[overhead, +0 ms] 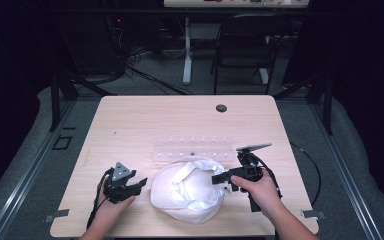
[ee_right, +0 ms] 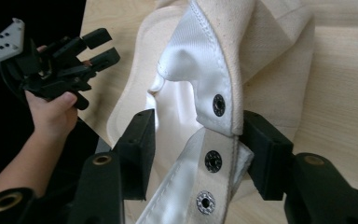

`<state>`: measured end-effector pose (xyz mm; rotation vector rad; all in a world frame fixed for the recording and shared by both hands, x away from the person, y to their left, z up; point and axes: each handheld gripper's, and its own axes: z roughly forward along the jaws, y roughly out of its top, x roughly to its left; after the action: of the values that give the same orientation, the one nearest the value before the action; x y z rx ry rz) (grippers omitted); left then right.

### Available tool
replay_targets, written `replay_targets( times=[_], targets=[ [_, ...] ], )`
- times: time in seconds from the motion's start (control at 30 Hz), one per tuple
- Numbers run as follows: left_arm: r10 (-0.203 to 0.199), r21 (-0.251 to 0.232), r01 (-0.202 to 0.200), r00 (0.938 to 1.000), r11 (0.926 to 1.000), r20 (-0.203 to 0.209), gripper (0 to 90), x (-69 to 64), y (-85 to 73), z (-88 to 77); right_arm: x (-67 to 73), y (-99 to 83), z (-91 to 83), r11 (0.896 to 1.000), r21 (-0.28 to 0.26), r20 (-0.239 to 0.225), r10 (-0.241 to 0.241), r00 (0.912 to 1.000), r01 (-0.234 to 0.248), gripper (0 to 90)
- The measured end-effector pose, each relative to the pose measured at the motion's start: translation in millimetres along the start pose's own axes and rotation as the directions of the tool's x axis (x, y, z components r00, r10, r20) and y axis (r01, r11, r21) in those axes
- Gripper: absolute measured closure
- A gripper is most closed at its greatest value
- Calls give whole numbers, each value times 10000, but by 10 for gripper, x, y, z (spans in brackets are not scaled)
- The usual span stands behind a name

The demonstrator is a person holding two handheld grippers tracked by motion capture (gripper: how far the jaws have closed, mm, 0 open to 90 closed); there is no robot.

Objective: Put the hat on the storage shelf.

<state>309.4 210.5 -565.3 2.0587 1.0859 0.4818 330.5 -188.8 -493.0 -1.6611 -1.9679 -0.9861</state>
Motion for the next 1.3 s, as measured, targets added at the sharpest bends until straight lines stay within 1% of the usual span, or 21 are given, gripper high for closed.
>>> replay_targets(
  times=[0.03, 0.1, 0.13, 0.17, 0.23, 0.37, 0.4, 0.47, 0.6, 0.67, 0.7, 0.73, 0.8, 0.87, 0.93, 1.0, 1.03, 1.13, 1.17, 1.23, 1.3],
  targets=[
    [-4, 1, 4, 10000, 10000, -6, 459, -1, 0, 0, 10, 7, -5, 10000, -28, -19, 63, 10000, -63, 533],
    [27, 2, -27, 10000, 10000, -3, 460, 0, 1, -1, 20, 17, -11, 10000, -24, -66, 66, 10000, -66, 555],
    [26, 3, -26, 10000, 10000, -4, 460, 0, 1, -2, 39, 15, -5, 9996, -163, -30, 218, 9998, -219, 567],
    [28, 2, -28, 10000, 10000, -2, 460, 0, 1, -2, 36, 25, -19, 10000, -6, -62, 71, 10000, -71, 580],
    [-4, 1, 4, 10000, 10000, -5, 459, -1, 0, -1, 45, 34, -23, 10000, 7, -63, -5, 10000, 5, 594],
    [38, 17, -38, 10000, 10000, -5, 460, 0, 1, 0, 76, 49, -22, 9999, -108, -57, 78, 10000, -79, 628],
    [38, 18, -38, 10000, 10000, -3, 460, 0, 1, 0, 77, 56, -28, 10000, -23, -14, -17, 10000, 17, 638],
    [38, 12, -38, 10000, 10000, -5, 460, 0, 1, -1, 97, 68, -40, 10000, 42, 8, -26, 10000, 25, 651],
    [5, 0, -5, 10000, 10000, -6, 459, -3, 1, -1, 142, 86, -44, 10000, -46, 28, 24, 10000, -24, 679],
    [14, 0, -14, 10000, 10000, -2, 460, -2, 1, -2, 146, 94, -48, 10000, 24, 48, -69, 10000, 69, 688],
    [33, 0, -33, 10000, 10000, -1, 459, -1, 1, -3, 162, 106, -47, 9999, 99, 212, -51, 9998, 49, 708],
    [40, -2, -40, 10000, 10000, 0, 459, -1, 1, -4, 171, 106, -38, 10000, -25, 201, 64, 9998, -63, 721],
    [46, -6, -46, 10000, 10000, -3, 460, -2, 2, -6, 171, 121, -41, 10000, 49, 233, 12, 9997, -13, 751],
    [43, -7, -43, 10000, 10000, -1, 460, -1, 2, -6, 175, 131, -45, 9998, 176, 340, -26, 9994, 20, 761],
    [42, -10, -42, 10000, 10000, 3, 459, -1, 2, -5, 189, 133, -38, 10000, 82, 422, 16, 9991, -20, 771],
    [37, -3, -37, 10000, 10000, 3, 460, -1, 2, -4, 195, 145, -50, 9993, 383, 465, -65, 9989, 47, 779],
    [44, -1, -44, 10000, 10000, 3, 460, -2, 2, -4, 203, 148, -53, 9990, 432, 560, -146, 9983, 122, 780],
    [43, 1, -43, 10000, 10000, 5, 459, -4, 2, -5, 225, 158, -57, 9986, 470, 682, -281, 9973, 249, 786],
    [14, -6, -14, 10000, 10000, 7, 460, -7, 2, -5, 244, 157, -56, 9989, 439, 749, -208, 9970, 176, 787],
    [24, -4, -24, 10000, 10000, 7, 460, -6, 2, -6, 259, 168, -59, 9983, 422, 885, -439, 9951, 403, 790],
    [47, -3, -47, 10000, 10000, 6, 459, -4, 2, -7, 286, 173, -69, 9983, 487, 1077, -375, 9935, 324, 794]
  ],
)
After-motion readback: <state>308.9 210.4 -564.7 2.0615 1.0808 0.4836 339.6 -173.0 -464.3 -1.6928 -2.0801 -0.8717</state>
